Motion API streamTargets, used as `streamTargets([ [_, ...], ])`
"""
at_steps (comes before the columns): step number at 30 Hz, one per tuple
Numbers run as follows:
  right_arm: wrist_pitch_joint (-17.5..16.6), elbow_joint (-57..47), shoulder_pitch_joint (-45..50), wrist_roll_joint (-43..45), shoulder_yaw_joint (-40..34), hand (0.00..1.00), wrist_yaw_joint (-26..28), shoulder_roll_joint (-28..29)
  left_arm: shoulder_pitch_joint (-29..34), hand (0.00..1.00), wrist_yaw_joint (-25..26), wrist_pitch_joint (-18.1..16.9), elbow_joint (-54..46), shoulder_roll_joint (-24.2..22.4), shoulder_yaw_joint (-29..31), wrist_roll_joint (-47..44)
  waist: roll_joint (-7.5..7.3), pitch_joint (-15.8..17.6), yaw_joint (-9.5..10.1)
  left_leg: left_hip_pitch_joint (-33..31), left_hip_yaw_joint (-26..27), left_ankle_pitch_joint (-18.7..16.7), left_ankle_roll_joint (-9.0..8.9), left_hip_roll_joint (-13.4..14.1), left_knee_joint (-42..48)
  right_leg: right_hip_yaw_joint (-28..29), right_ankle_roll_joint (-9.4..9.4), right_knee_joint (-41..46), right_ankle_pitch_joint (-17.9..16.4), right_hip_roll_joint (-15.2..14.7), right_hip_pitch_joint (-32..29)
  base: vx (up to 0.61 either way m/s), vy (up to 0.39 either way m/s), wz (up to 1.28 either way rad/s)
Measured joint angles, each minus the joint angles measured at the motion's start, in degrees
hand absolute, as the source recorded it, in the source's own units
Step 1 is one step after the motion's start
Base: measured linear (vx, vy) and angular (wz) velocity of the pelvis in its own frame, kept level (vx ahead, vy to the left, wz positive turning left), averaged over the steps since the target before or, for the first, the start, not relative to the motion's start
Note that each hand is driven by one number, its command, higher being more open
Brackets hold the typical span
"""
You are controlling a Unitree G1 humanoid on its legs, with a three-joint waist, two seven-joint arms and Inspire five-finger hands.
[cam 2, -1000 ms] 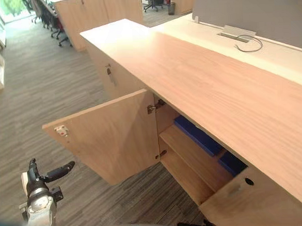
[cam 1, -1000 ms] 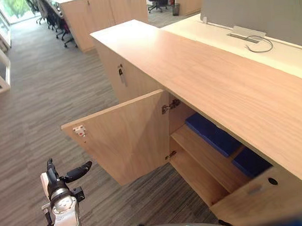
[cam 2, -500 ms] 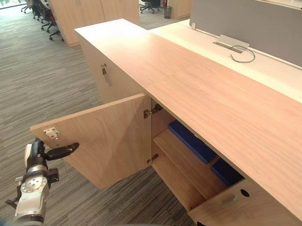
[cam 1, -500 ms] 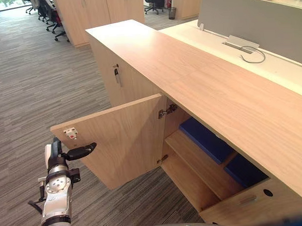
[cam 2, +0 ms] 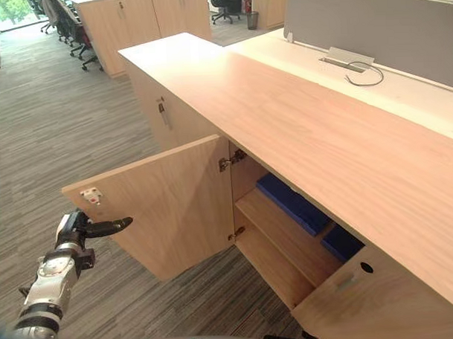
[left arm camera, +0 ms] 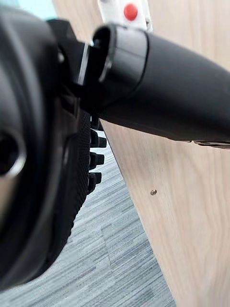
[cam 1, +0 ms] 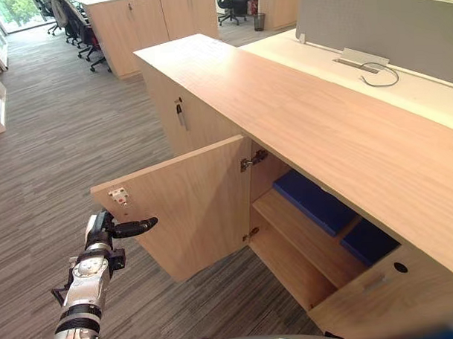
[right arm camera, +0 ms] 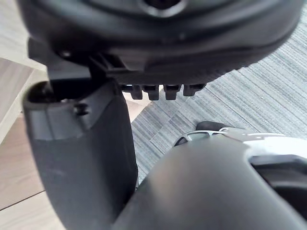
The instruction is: Walk over to the cabinet, pick up the folder, carry it to the office cabinet, place the folder inside the office cabinet, then close the office cabinet door
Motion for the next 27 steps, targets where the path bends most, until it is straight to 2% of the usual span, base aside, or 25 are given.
streamTargets([
  [1,-0.16,0.35,0.08,0.0,-0.1,1.0,0.0,0.0,0.0,1.0,-1.37,0.0,-0.82,4.8,-6.04,-0.01,-0.07,-0.06,0.09,-0.36,-0.6,0.07,0.13,-0.36,0.0,-0.51,0.29,-0.08,0.1,-0.31,0.0,-0.05,0.039,0.23],
  [2,-0.28,0.46,0.08,0.0,-0.1,1.0,0.0,0.01,0.02,1.0,-2.72,0.0,-1.51,7.36,-8.69,-0.26,-0.13,-0.05,0.13,-0.56,-0.8,0.09,0.17,-0.56,0.0,-0.79,0.43,-0.14,0.15,-0.5,0.0,-0.04,0.055,0.24],
  [3,-0.5,0.75,0.1,-0.04,-0.4,1.0,0.02,-0.01,0.09,1.0,-5.46,0.13,-3.86,12.83,-14.38,-1.24,-0.15,-0.03,0.43,-0.74,-1.04,-0.01,0.41,-1.02,0.01,-1.03,0.83,-0.23,0.29,-0.93,0.0,-0.01,0.047,0.14],
  [4,-0.6,0.92,0.18,-0.06,-0.66,1.0,0.05,-0.03,0.15,1.0,-6.72,0.36,-5.47,15.85,-17.27,-1.81,-0.15,-0.04,0.7,-0.78,-1.05,-0.17,0.7,-1.24,0.01,-1.03,1.06,-0.31,0.38,-1.13,0.0,0.0,0.069,0.08],
  [5,-0.94,1.1,0.5,-0.07,-1.38,1.0,0.15,-0.11,0.7,1.0,-9.78,0.88,-10.03,22.33,-22.15,-3.0,-0.31,-0.12,1.26,-1.0,-0.95,-0.38,1.03,-1.68,0.02,-0.97,1.58,-0.62,0.72,-1.55,-0.05,0.01,0.079,0.03],
  [6,-1.24,1.24,0.7,-0.09,-2.27,1.0,0.62,0.08,3.03,1.0,-14.08,1.28,-16.17,28.8,-24.04,-4.94,-0.55,-0.17,1.46,-1.59,-0.92,-0.56,1.56,-2.29,0.04,-0.99,2.04,-1.16,1.24,-2.01,-0.28,0.02,0.085,0.04],
  [7,-1.33,1.56,0.71,-0.08,-2.76,1.0,1.02,0.11,5.71,1.0,-17.06,1.33,-21.14,32.51,-23.99,-5.79,-0.69,-0.23,1.54,-2.06,-0.9,-0.63,1.9,-2.75,0.05,-1.0,2.44,-1.64,1.81,-2.36,-0.46,0.04,0.096,0.06],
  [9,-1.49,2.13,0.77,-0.09,-4.13,1.0,1.89,-0.02,10.69,1.0,-23.19,1.32,-30.56,36.62,-21.55,-6.18,-0.68,-0.29,2.47,-2.83,-1.01,-0.74,2.48,-3.81,0.24,-1.06,3.22,-2.49,3.05,-3.22,-0.68,0.05,0.109,0.1],
  [11,-1.53,2.19,0.93,-0.09,-4.5,1.0,2.3,-0.02,13.59,1.0,-26.06,1.08,-36.56,35.73,-17.88,-6.43,-0.78,-0.34,3.12,-3.13,-1.5,-0.7,2.65,-4.43,0.34,-1.31,3.48,-2.53,3.66,-3.76,-0.64,0.02,0.115,0.21],
  [12,-1.54,2.3,1.01,-0.09,-4.48,1.0,2.49,0.09,14.17,1.0,-26.8,0.21,-42.21,33.44,-15.92,-6.62,-1.16,-0.55,3.39,-3.38,-2.22,-0.63,2.75,-4.7,0.34,-1.57,3.46,-2.49,4.09,-3.98,-0.55,-0.01,0.122,0.29],
  [13,-1.58,2.65,0.98,-0.11,-4.42,1.0,2.89,0.58,14.17,1.0,-26.87,-2.55,-47.85,31.12,-13.85,-7.84,-1.81,-0.91,3.43,-3.51,-2.54,-0.54,2.87,-4.88,0.34,-1.62,3.48,-2.42,4.16,-4.15,-0.54,-0.03,0.084,0.2],
  [15,-1.63,3.29,1.06,-0.09,-4.52,1.0,3.78,1.25,14.1,1.0,-27.48,-5.55,-55.16,30.05,-11.41,-8.06,-2.63,-1.46,3.28,-3.3,-2.49,-0.46,2.99,-4.93,0.27,-1.55,3.45,-2.31,4.14,-4.21,-0.44,-0.05,0.036,-0.03],
  [16,-1.76,3.25,1.06,-0.09,-4.58,1.0,3.84,1.51,13.41,1.0,-27.06,-8.24,-57.73,28.45,-8.58,-8.71,-2.67,-1.56,2.91,-3.13,-2.53,-0.46,3.05,-4.96,0.05,-1.48,3.25,-2.32,3.98,-4.26,-0.36,-0.08,0.009,-0.1],
  [18,-1.73,3.27,1.06,-0.14,-5.84,1.0,4.49,1.53,9.96,1.0,-24.8,-11.61,-61.65,26.17,-5.17,-8.97,-2.38,-1.65,2.44,-3.19,-2.45,-0.7,2.92,-5.09,0.02,-1.43,2.79,-2.38,3.36,-4.38,-0.34,-0.11,0.001,-0.06],
  [21,-1.69,3.19,1.56,-1.28,-8.47,1.0,6.43,1.05,5.26,1.0,-21.59,-16.24,-68.02,25.19,-0.69,-9.12,-0.87,-2.6,1.28,-2.8,-2.56,-0.54,3.07,-5.05,0.01,-1.4,2.54,-2.24,3.1,-4.33,-0.14,-0.1,0.001,0.0],
  [24,-1.69,3.01,1.62,-6.28,-10.36,1.0,8.53,0.01,2.98,1.0,-21.46,-18.44,-73.25,24.18,-0.06,-10.28,-0.28,-3.61,1.01,-2.64,-2.54,-0.43,3.21,-5.06,0.0,-1.38,2.55,-2.29,3.1,-4.34,0.0,-0.01,0.0,0.0],
  [27,-2.03,1.59,1.61,-14.89,-13.48,1.0,11.58,-0.13,2.3,1.0,-22.59,-18.79,-77.08,22.58,-0.06,-10.25,-0.26,-3.83,0.92,-2.28,-2.43,-0.11,3.64,-4.81,0.0,-1.18,2.71,-2.34,3.21,-4.03,0.36,0.0,-0.006,-0.02],
])
